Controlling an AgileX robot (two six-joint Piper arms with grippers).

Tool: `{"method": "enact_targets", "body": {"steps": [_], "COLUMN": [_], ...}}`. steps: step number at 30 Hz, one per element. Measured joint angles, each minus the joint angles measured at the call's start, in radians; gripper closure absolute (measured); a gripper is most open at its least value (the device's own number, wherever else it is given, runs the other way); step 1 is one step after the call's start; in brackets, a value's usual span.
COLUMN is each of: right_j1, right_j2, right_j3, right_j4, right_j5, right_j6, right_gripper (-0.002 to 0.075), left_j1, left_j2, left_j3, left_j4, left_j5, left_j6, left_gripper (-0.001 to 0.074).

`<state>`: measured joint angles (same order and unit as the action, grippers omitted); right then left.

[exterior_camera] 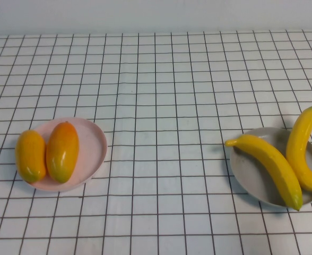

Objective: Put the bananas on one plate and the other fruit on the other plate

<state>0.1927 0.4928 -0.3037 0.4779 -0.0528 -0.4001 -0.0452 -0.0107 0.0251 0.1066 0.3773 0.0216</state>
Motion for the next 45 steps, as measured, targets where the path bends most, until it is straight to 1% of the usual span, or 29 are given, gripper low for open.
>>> {"method": "enact_targets", "body": {"steps": [4, 6, 12, 15, 18, 21, 24, 29, 31, 34, 45], "right_j1": [0.000, -0.002, -0.012, -0.056, -0.124, -0.190, -0.220, -0.222, -0.222, -0.222, -0.222], "right_j2": [-0.060, -0.110, -0.304, -0.353, -0.370, -0.385, -0.414, -0.492, -0.501, -0.501, -0.501], "right_j3": [0.120, 0.180, 0.278, 0.297, 0.322, 0.327, 0.327, 0.329, 0.332, 0.333, 0.333], "right_j4": [-0.009, -0.009, -0.023, -0.081, -0.155, -0.235, -0.312, -0.350, -0.359, -0.362, -0.363], "right_j5": [-0.186, -0.229, -0.194, -0.180, -0.162, -0.079, 0.053, 0.292, 0.349, 0.379, 0.388], "right_j6": [0.000, 0.007, 0.093, 0.142, 0.240, 0.364, 0.459, 0.495, 0.498, 0.500, 0.500], "right_gripper": [0.0741, 0.0741, 0.0741, 0.0741, 0.0741, 0.0741, 0.0741, 0.0741, 0.0741, 0.0741, 0.0741], "left_j1": [0.000, 0.000, 0.000, 0.000, 0.000, 0.000, 0.000, 0.000, 0.000, 0.000, 0.000], "left_j2": [0.000, 0.000, 0.000, 0.000, 0.000, 0.000, 0.000, 0.000, -0.002, -0.002, -0.002], "left_j3": [0.000, 0.000, 0.000, 0.000, 0.000, 0.000, 0.000, 0.000, 0.000, 0.000, 0.000], "left_j4": [0.000, 0.000, 0.000, 0.000, 0.000, 0.000, 0.000, 0.000, 0.000, 0.000, 0.000], "left_j5": [0.000, 0.000, 0.000, 0.000, 0.000, 0.000, 0.000, 0.000, 0.000, 0.000, 0.000], "left_j6": [0.000, 0.000, 0.000, 0.000, 0.000, 0.000, 0.000, 0.000, 0.000, 0.000, 0.000], "left_gripper": [0.0738, 0.0738, 0.0738, 0.0738, 0.0738, 0.0738, 0.0738, 0.0738, 0.0738, 0.0738, 0.0738]}}
